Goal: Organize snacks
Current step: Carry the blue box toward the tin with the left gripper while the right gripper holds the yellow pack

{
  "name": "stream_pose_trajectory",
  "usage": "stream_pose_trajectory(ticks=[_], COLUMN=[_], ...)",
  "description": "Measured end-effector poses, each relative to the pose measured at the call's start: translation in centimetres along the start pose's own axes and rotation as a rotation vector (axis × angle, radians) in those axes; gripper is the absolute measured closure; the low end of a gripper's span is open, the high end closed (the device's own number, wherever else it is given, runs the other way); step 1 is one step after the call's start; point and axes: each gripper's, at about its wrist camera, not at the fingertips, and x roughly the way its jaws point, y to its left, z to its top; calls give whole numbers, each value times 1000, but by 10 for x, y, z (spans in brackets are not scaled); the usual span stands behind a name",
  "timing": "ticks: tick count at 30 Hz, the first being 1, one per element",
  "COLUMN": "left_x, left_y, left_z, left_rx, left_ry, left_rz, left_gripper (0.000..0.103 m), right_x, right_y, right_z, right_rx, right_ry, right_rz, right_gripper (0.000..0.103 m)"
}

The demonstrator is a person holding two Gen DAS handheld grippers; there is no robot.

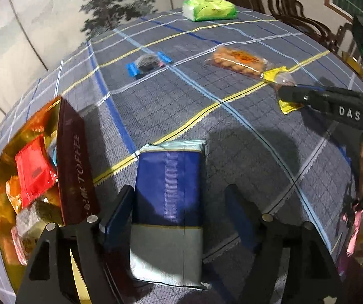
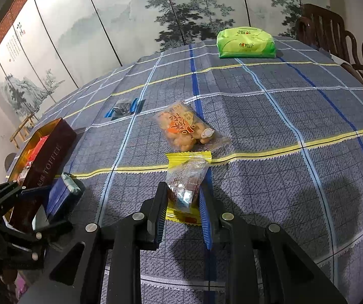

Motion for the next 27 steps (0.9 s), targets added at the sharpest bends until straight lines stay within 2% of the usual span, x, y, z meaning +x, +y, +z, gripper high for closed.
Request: stream_pose_trajectory(ticks=[1,2,4,8,12,15,18,20,23,24,25,27], left_x=[-2,-3,-4,-3,-2,0,2,3,3,3,3,3], left_y=[-6,-11,-26,-46,-49,-37,-23,-18,-12,-10,-8,-8], left_z=[1,2,5,4,1,4,5,4,3,4,5,6], left_rx=[41,71,131,177,175,144,110,81,40,26,-1,-22], left_ry=[0,6,1,-29,-63,-59,-68,-73,-65,-59,-44,-39], left_rz=[-15,-19,67,203,256,251,244,213,147,106,33,25], left_gripper=[54,56,57,56,53,48,32,30,35,48,58,58], right_x=[0,0,0,1,0,1,2,2,3,3,4,4], right_y=[0,0,-1,-1,0,4,6,7,8,8,9,9], right_z=[0,0,0,1,0,1,1,1,2,3,3,4], right_rx=[1,4,13,21,10,-8,-12,-12,-9,-9,-10,-9], right_ry=[0,-1,-1,0,1,5,5,5,6,6,6,6], right_rz=[1,4,10,15,-1,-22,-33,-39,-45,-46,-48,-48], right_gripper=[78,78,78,78,78,78,78,78,78,78,78,78])
